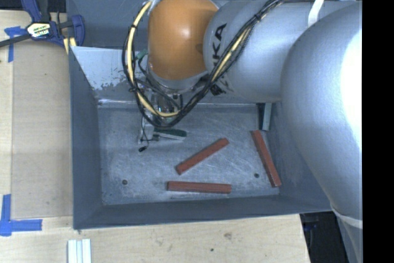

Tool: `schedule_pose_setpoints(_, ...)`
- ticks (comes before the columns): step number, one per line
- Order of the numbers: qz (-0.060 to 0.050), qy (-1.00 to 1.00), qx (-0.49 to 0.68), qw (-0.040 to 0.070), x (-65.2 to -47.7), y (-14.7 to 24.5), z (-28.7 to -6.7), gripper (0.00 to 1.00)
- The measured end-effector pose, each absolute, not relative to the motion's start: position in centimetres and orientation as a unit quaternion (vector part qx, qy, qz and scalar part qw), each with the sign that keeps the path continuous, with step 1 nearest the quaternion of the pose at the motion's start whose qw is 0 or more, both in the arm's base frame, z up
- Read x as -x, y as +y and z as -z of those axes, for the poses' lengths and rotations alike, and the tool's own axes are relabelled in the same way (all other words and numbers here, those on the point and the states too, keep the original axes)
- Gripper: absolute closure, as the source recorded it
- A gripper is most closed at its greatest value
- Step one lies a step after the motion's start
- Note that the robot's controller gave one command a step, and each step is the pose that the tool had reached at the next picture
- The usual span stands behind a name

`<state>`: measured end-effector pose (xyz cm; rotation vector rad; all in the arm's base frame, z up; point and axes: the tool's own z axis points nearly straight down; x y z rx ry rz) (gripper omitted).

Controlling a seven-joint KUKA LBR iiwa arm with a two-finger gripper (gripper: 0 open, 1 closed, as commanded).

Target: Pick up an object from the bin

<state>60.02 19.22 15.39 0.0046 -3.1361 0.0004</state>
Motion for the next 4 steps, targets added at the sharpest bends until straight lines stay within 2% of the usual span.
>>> schedule_pose_setpoints(1, -0.002, -1.0, -0.001, 0.003, -59.3, 13.7, -7.1, 0.0)
schedule_pose_setpoints(2, 0.001, -1.0, -0.002, -0.001, -59.5, 14.1, -7.7, 1.0)
schedule_pose_setpoints(3, -0.001, -1.0, -0.011, -0.006, -57.2, 7.7, -18.3, 1.0)
schedule_pose_setpoints(4, 0.001, -1.0, -0.001, -0.007, -57.5, 7.3, -27.9, 1.0)
